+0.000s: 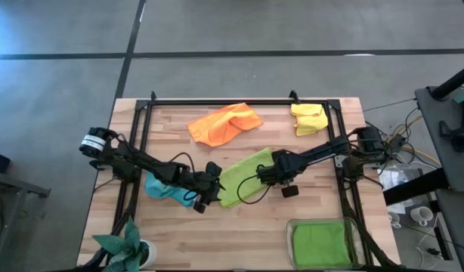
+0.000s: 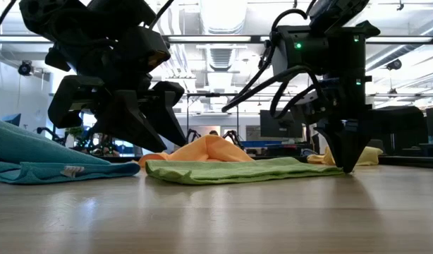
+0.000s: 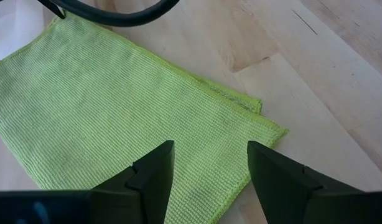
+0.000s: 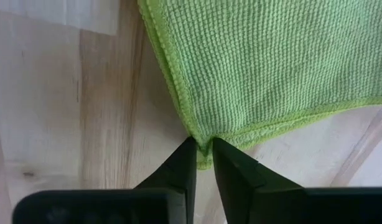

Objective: Fold microfiber towels
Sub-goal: Fold the light green microfiber towel

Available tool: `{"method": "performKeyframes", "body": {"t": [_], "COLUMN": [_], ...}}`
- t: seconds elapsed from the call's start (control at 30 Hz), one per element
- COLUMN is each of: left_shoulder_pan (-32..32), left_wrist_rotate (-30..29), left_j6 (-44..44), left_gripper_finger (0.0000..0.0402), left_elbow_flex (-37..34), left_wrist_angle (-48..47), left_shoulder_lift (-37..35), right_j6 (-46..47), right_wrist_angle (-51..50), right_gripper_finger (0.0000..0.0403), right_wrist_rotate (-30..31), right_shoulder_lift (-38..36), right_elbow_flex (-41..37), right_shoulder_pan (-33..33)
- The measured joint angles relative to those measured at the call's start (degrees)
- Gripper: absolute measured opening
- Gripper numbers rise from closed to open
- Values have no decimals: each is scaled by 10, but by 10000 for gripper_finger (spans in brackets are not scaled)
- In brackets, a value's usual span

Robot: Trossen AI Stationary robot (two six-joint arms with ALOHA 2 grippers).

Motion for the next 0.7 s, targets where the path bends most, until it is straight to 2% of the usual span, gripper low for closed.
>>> {"method": "performKeyframes", "body": {"t": [0.4,0.57,0.7], "left_shoulder_pan": [0,0,0], "left_wrist_rotate": [0,0,0], "left_j6": [0,0,0], "left_gripper_finger": [187,187,187], "left_elbow_flex": [0,0,0], "left_wrist_angle": [0,-2,-3], "left_shoulder_lift": [0,-1,-3], "right_j6": [20,39,38], "right_wrist_angle": [-54,-59,-61], "right_gripper_finger": [42,14,9], "right_wrist_rotate": [0,0,-11], "right_shoulder_lift": [0,0,0], "right_elbow_flex": [34,46,49], "right_shoulder_pan": [0,0,0]}}
